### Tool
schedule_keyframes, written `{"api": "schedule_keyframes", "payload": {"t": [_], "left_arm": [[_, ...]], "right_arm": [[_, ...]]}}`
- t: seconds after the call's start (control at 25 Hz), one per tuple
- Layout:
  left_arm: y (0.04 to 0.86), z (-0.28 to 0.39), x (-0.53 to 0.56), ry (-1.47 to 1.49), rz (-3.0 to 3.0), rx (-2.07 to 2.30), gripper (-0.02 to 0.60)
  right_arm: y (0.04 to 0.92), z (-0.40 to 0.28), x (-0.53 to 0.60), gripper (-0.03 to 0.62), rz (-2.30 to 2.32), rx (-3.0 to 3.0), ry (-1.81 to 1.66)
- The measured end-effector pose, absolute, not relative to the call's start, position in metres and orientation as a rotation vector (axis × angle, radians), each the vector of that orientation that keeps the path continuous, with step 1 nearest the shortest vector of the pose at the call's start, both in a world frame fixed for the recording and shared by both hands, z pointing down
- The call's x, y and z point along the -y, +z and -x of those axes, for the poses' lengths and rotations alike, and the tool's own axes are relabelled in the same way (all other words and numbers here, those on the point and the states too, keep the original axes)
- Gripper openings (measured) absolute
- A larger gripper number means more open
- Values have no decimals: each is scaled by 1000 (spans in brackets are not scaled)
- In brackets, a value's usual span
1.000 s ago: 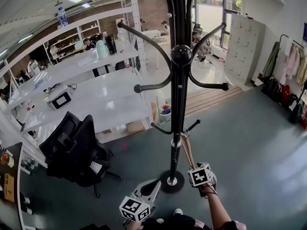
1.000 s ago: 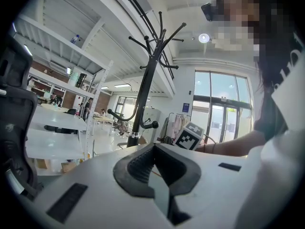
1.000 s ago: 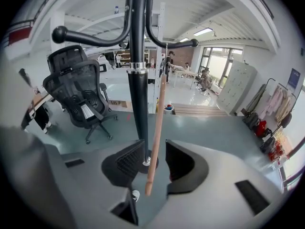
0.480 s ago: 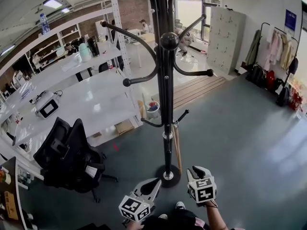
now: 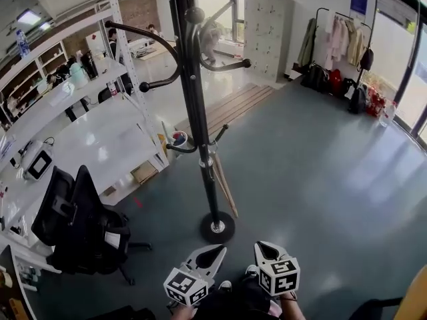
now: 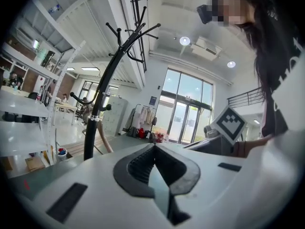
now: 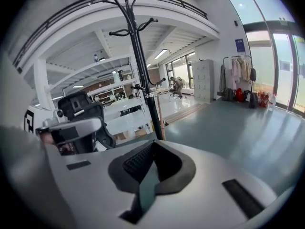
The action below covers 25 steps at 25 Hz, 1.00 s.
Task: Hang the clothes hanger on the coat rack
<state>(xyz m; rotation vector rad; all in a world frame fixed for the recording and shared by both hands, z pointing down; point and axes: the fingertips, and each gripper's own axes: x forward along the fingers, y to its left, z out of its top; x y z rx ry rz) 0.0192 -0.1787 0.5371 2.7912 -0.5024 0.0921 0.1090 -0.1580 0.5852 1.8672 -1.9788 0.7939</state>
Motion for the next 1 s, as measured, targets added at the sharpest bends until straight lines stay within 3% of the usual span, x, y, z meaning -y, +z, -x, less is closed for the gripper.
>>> {"api": "schedule_keyframes", "payload": {"t": [0.48,1.0], "left_arm": [[508,-25,104,18,-2829,526,0],[518,-19,-60,13,-2737,689,0]], "right_arm": [[559,-97,61,9,-1832,2026,717],[555,-78,-80,9,-1643,2184,689]]}}
